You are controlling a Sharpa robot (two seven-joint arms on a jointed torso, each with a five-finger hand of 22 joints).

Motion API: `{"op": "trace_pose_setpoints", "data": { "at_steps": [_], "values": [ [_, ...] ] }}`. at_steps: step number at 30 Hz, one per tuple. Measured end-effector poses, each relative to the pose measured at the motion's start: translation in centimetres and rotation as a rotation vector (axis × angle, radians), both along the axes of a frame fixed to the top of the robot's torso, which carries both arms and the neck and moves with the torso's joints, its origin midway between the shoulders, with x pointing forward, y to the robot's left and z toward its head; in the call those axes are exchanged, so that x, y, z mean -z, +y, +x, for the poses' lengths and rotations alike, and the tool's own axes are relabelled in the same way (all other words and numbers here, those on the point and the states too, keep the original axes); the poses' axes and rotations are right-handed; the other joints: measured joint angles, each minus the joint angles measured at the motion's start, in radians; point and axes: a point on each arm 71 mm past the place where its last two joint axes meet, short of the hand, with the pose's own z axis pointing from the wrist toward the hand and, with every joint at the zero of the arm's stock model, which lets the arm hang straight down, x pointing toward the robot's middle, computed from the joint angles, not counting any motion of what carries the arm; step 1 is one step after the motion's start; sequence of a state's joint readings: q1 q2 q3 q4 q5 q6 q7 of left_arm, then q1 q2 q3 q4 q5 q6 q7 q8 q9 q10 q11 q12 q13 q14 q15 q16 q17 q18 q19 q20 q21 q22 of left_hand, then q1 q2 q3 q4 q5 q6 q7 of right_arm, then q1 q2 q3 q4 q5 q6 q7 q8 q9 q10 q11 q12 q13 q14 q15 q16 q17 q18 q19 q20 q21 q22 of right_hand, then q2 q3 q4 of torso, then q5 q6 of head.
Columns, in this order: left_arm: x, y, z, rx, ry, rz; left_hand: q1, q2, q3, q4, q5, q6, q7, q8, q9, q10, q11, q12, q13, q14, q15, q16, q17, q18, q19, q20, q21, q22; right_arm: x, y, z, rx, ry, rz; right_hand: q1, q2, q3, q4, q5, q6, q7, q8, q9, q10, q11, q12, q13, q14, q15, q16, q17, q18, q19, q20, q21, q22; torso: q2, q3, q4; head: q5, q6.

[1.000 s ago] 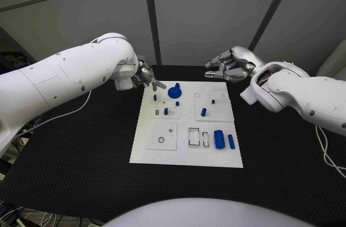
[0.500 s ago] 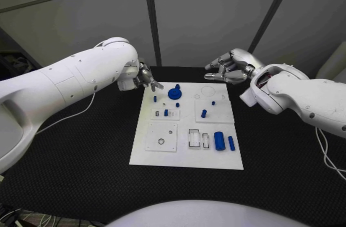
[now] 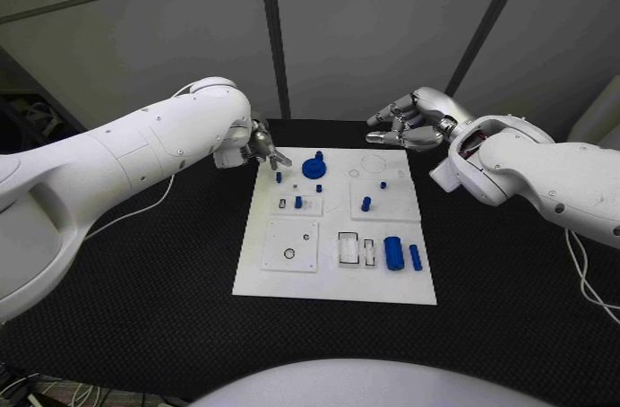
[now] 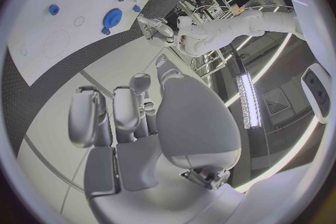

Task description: Assemble the parts on the task board

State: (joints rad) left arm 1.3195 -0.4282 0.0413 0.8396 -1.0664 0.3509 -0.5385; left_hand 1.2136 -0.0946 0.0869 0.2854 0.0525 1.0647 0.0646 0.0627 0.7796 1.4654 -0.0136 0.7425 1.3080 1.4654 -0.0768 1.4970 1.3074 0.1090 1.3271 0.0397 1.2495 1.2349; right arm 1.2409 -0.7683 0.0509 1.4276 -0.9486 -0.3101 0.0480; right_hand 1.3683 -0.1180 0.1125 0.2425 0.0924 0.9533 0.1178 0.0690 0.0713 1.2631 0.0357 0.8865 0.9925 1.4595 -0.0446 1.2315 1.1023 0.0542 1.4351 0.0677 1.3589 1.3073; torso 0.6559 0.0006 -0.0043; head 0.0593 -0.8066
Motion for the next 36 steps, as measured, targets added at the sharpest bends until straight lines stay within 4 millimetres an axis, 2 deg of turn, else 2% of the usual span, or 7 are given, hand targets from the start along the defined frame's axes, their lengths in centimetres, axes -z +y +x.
{"op": "trace_pose_setpoints", "data": {
  "at_steps": [13,36],
  "values": [
    [1.0,0.1,0.0,0.009,0.027,0.025,0.000,0.000,0.000,0.000,0.000,0.000,0.000,0.000,-0.006,0.000,0.000,0.005,0.000,0.000,0.000,0.000,0.000,0.000,0.000,0.000,-0.004,-0.002,0.0,0.1,0.0,-0.001,0.000,0.000,0.000,0.000,0.000,0.000,0.000,0.000,0.000,0.000,0.000,0.000,0.000,0.000,0.000,0.000,0.000,0.000,0.001,0.000,0.000,0.000,0.000,0.000,-0.001,0.0003,0.0002,-0.001,0.001],
    [1.7,-0.1,-0.2,0.031,0.058,0.044,0.022,0.022,-0.006,-0.006,0.000,0.004,0.003,0.000,-0.028,0.000,0.000,0.009,0.000,0.000,0.000,0.000,0.000,0.000,0.000,0.000,-0.004,-0.002,0.0,0.1,0.0,-0.001,0.000,0.000,0.000,0.000,0.000,0.000,0.000,0.000,0.000,0.000,0.000,0.000,0.000,0.000,0.000,0.000,0.000,0.000,0.001,0.000,0.000,0.000,0.000,0.000,-0.001,0.0007,0.0009,-0.002,-0.004]
  ]
}}
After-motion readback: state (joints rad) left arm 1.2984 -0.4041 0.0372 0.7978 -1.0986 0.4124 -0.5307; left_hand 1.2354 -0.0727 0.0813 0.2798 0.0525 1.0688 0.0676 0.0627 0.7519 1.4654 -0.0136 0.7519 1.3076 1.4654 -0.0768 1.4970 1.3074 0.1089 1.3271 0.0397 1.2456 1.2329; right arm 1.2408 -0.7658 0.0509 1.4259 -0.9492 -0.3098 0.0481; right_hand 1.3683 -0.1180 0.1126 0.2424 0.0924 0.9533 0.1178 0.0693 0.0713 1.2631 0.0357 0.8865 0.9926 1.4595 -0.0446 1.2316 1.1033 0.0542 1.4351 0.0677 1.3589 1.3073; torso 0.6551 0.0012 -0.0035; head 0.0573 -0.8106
